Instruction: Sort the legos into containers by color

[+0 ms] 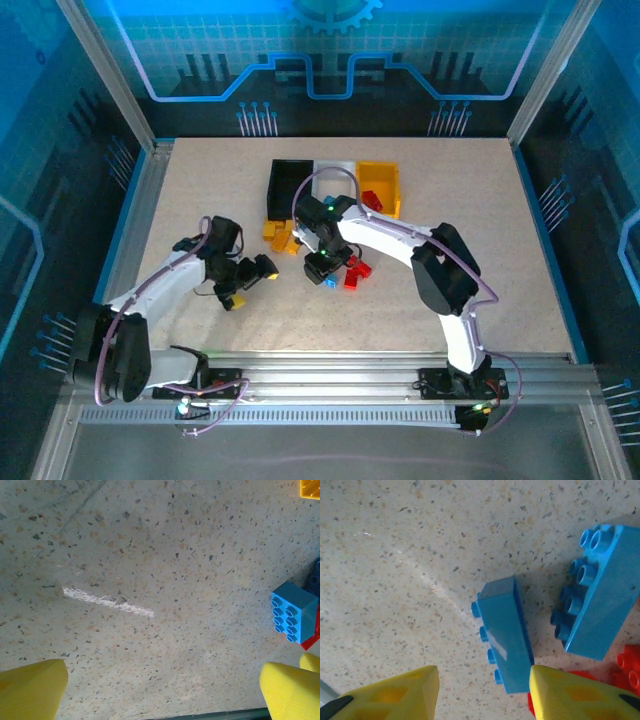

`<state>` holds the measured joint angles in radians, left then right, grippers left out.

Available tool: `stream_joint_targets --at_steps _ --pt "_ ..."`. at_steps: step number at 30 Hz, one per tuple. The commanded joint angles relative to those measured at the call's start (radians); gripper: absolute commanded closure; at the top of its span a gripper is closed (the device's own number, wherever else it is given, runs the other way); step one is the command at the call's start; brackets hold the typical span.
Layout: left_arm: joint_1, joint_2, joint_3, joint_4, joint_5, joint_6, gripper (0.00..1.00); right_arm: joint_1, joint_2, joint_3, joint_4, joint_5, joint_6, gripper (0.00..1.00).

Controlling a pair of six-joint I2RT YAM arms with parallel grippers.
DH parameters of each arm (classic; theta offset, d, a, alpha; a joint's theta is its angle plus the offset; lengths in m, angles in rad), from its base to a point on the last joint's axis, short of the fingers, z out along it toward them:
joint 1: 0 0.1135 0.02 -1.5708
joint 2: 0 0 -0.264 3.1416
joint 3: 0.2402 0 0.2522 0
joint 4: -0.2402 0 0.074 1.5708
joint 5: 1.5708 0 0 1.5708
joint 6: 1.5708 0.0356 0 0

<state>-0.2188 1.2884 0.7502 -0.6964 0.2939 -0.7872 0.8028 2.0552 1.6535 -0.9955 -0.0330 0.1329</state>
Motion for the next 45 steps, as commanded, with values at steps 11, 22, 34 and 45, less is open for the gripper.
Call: stream_joint_targets --at_steps 11,22,34,45 --pt "0.024 -0.023 -0.011 -0.017 0.034 0.024 0.01 0.006 0.101 0.1 -0.07 0.08 -0.019 0.47" --pt "0.032 -0.023 -0.028 -0.014 0.041 0.036 0.01 0.006 0.136 0.102 -0.075 0.1 -0.017 0.47" --pt "0.035 -0.006 -0.006 -0.026 0.047 0.049 0.01 0.056 0.164 0.085 -0.058 0.206 -0.052 0.47" --pt "0.036 0.005 -0.003 -0.021 0.055 0.05 0.01 0.08 0.164 0.072 -0.03 0.254 -0.057 0.52"
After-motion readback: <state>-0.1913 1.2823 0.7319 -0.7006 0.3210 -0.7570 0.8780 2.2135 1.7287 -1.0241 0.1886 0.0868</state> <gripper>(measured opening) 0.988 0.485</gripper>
